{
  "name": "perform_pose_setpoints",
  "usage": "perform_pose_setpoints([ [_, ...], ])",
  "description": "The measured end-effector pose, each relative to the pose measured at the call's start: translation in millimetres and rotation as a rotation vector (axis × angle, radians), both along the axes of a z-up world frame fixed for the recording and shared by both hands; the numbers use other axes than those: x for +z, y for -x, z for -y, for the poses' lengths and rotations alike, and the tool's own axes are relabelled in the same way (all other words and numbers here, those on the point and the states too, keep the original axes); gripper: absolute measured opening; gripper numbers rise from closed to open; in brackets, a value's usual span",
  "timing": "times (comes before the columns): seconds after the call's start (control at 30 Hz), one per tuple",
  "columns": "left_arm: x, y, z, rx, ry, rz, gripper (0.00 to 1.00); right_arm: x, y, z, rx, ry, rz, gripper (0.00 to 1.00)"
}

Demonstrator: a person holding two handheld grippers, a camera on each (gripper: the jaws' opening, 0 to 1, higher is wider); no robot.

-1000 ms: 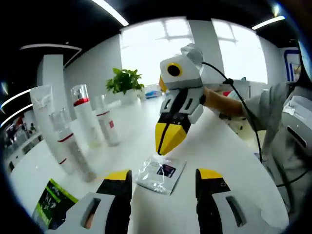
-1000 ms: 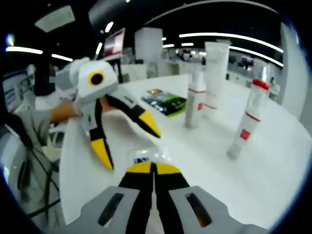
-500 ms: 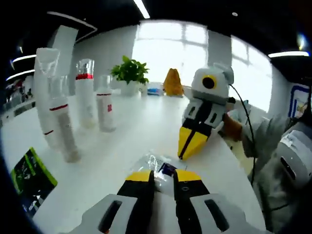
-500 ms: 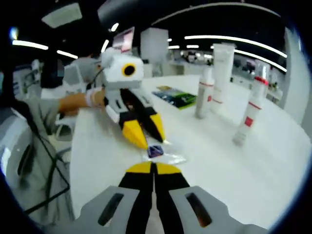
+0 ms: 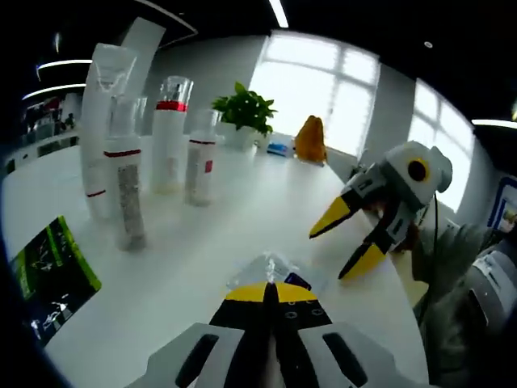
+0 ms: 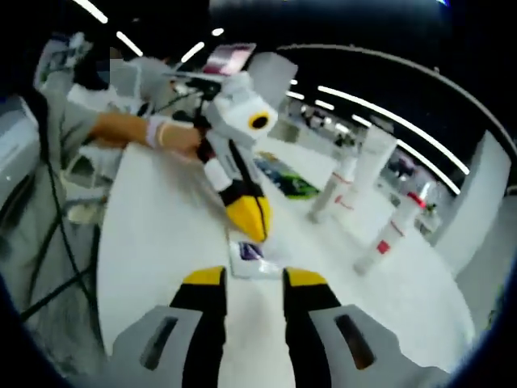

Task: Arrange the skincare products in the storage area until every visible bottle or jar stands upright without overlapping.

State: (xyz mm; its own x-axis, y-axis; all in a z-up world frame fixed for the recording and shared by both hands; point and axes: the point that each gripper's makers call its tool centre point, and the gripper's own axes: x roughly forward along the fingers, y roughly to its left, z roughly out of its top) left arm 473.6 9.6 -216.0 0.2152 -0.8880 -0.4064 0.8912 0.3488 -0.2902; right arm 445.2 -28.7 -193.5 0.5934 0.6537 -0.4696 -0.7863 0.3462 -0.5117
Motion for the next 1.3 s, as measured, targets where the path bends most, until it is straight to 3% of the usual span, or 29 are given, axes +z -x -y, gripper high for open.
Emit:
perform_pose_setpoints([
  [0.03,-0.3,1.2,0,0.001,-0.005,0.008,0.0,-2.5,1,-1,0.007,0.062,0.025,0.29],
  [0.07,-0.5,0.6,0,0.001,-0.007,0.012,0.0,1.9,-1,-3,0.004,0.07,0.061,0.29],
  [0.27,-1.5,2.4,0,-0.012,-0.008,0.03,0.0,-0.8,2,-14,0.116,0.28,0.14,0.26],
  [0.33,-1.4,2.8,1,-0.013,-0.02,0.052,0.0,-1.4,-4,-10,0.085,0.366,0.15,0.24],
  [0.4,-1.3,2.3,1,-0.014,-0.029,0.073,0.0,-1.1,-6,-14,0.114,0.418,0.167,0.23],
  [0.6,-1.0,0.0,0,-0.024,-0.034,0.086,0.0,2.8,-6,-18,0.104,0.499,0.191,0.29],
  [0.7,-0.9,0.4,-1,-0.028,-0.038,0.093,0.0,3.7,-4,-18,0.094,0.548,0.236,0.31],
  [0.9,-0.8,0.2,-1,-0.032,-0.033,0.086,0.0,9.0,1,-17,0.082,0.612,0.348,0.2],
  [1.07,-0.6,0.0,-1,-0.034,-0.034,0.09,0.0,2.6,-2,-14,0.076,0.62,0.354,0.18],
  [1.3,-0.2,-2.5,-1,-0.036,-0.036,0.095,0.0,-13.8,-8,-11,0.077,0.68,0.364,0.07],
])
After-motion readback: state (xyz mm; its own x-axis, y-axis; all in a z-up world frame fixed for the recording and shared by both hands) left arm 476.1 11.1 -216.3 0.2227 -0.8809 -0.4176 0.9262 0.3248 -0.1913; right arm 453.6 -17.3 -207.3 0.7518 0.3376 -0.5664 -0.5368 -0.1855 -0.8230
